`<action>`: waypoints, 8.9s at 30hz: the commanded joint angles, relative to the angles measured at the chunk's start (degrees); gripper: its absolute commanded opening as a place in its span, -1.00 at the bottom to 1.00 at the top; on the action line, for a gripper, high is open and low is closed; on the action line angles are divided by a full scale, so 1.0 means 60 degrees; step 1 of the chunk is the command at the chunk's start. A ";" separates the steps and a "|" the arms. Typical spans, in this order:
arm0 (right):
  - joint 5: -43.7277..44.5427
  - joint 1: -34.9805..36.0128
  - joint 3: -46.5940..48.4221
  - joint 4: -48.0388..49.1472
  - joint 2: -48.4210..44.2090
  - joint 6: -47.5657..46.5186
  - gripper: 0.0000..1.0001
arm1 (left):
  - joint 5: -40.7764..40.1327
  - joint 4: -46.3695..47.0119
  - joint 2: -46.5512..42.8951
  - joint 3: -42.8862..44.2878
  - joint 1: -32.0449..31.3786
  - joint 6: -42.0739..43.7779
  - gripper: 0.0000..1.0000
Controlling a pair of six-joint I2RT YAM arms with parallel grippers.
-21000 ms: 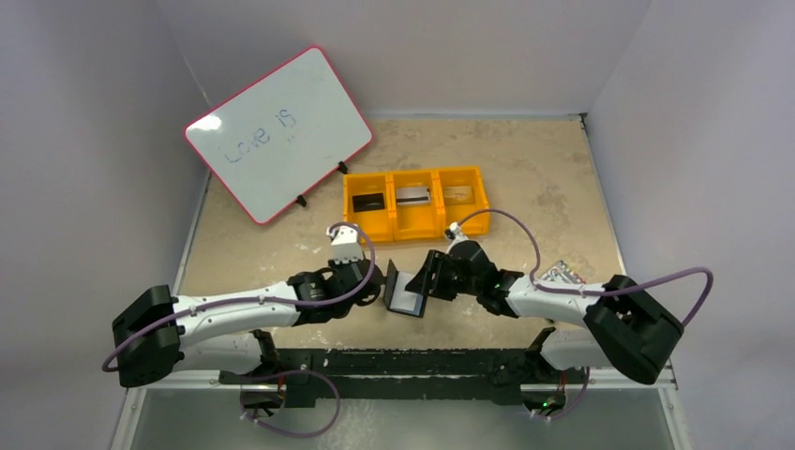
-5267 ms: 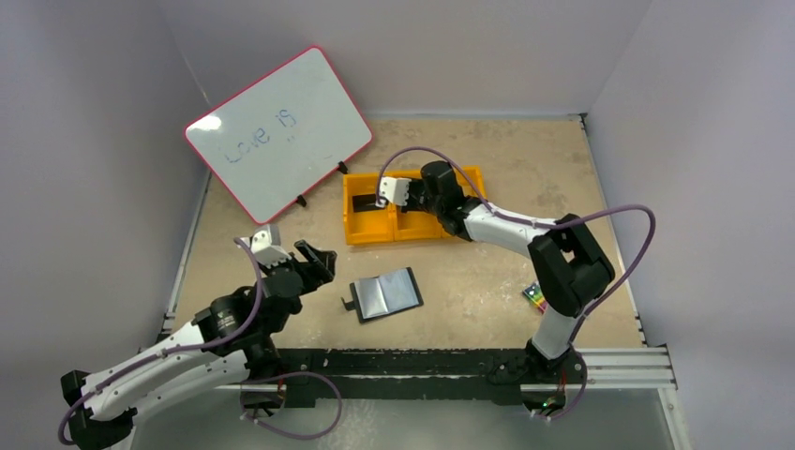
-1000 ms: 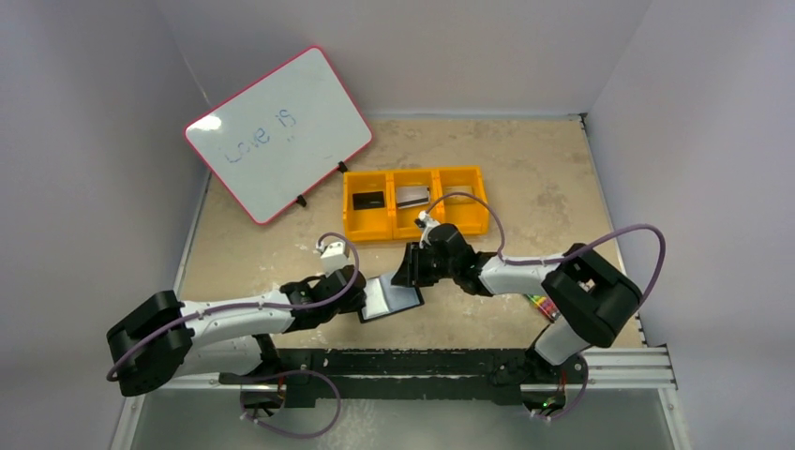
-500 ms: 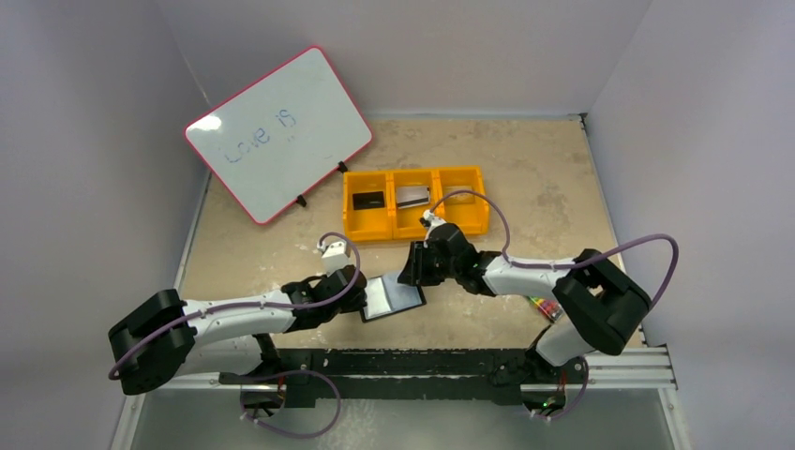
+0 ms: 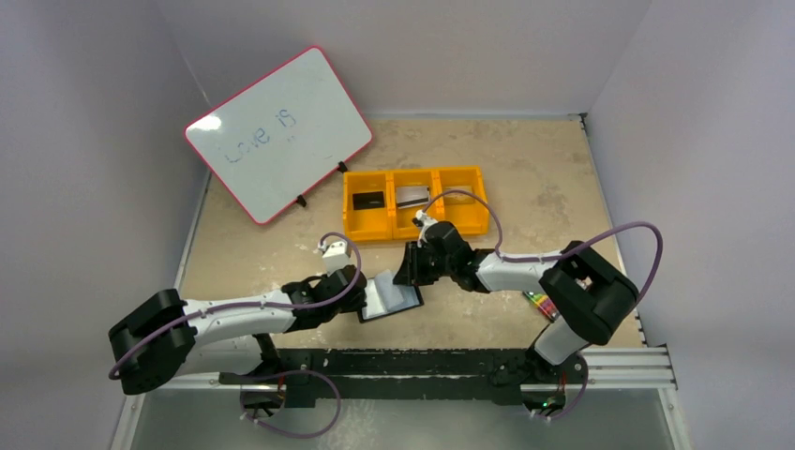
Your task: Take the credit cards out of the card holder
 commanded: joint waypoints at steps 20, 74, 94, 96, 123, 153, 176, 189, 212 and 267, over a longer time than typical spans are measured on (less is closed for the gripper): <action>0.0574 0.0251 0.0795 -0.0915 -0.0490 -0.0172 -0.33 | -0.1257 -0.1128 -0.1053 0.0384 0.0017 -0.0412 -0.75; 0.0357 0.0263 -0.0073 0.0021 0.0180 0.0228 -0.61 | 0.1091 0.4579 -0.0019 -0.1713 0.0216 -0.2090 -0.26; 0.0131 0.0266 -0.0240 0.0328 0.0314 0.0389 -0.72 | 0.1177 0.8095 0.0497 -0.3245 0.0370 -0.2597 -0.58; 0.0161 0.0264 -0.0240 0.0311 0.0298 0.0394 -0.72 | 0.1065 0.8103 0.0433 -0.3320 0.0366 -0.2602 -0.66; 0.0559 0.0265 0.0026 -0.0135 0.0153 0.0295 -0.72 | 0.0321 0.5235 -0.1334 -0.3630 0.0372 -0.2422 -1.00; 0.1186 0.0732 0.0698 -0.1359 0.0387 -0.0294 -0.68 | 0.0446 0.4485 -0.1317 -0.2546 0.0363 -0.1829 -1.00; 0.0454 0.0732 0.0683 -0.0808 0.1191 -0.0145 -0.68 | 0.0768 0.7115 -0.0710 -0.3268 0.0515 -0.2710 -0.74; 0.0989 0.0730 0.0739 -0.1528 0.1055 0.0002 -0.68 | -0.0704 0.1723 -0.3166 -0.2464 0.0511 -0.2338 -1.00; 0.4431 0.0715 0.0541 -0.1426 -0.3519 -0.0403 0.83 | -0.0884 0.0182 -0.5526 0.0512 0.0507 0.0859 -1.00; -0.5270 -0.2034 -0.1800 1.1309 -0.1181 0.3807 -0.12 | 0.1795 1.0094 -0.3871 -0.2636 0.0507 0.0563 -1.00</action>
